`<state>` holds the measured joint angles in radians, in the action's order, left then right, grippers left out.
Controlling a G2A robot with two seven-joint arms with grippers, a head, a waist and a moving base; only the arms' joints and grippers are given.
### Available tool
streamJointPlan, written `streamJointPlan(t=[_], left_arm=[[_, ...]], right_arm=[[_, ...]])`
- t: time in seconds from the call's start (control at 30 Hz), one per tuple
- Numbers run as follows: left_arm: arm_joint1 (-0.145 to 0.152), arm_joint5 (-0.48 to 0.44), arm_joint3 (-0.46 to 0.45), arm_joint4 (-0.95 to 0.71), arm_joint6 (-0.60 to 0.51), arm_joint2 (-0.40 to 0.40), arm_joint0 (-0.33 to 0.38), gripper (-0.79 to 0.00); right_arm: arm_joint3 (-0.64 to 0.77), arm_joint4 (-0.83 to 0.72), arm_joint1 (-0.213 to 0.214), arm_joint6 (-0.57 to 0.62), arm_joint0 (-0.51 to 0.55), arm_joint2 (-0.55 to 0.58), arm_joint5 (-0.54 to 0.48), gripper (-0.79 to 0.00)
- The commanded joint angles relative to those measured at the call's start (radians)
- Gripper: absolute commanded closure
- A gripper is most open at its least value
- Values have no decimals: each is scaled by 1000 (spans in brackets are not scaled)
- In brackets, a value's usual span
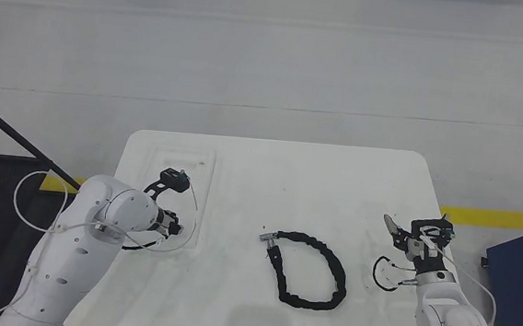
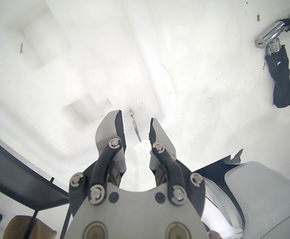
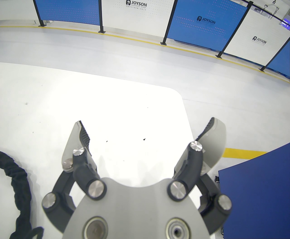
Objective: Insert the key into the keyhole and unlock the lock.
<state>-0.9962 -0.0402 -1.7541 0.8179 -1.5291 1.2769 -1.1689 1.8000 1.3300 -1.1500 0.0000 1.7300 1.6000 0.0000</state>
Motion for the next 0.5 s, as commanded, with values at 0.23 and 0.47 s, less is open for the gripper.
streamJointPlan(t=[0.23, 0.47], left_arm=[[4, 4, 6, -6, 3, -7, 4, -209], [6, 6, 9, -11, 9, -13, 8, -188]], right_arm=[[0, 0, 0, 0, 0, 0, 0, -785], [0, 0, 0, 0, 0, 0, 0, -785]])
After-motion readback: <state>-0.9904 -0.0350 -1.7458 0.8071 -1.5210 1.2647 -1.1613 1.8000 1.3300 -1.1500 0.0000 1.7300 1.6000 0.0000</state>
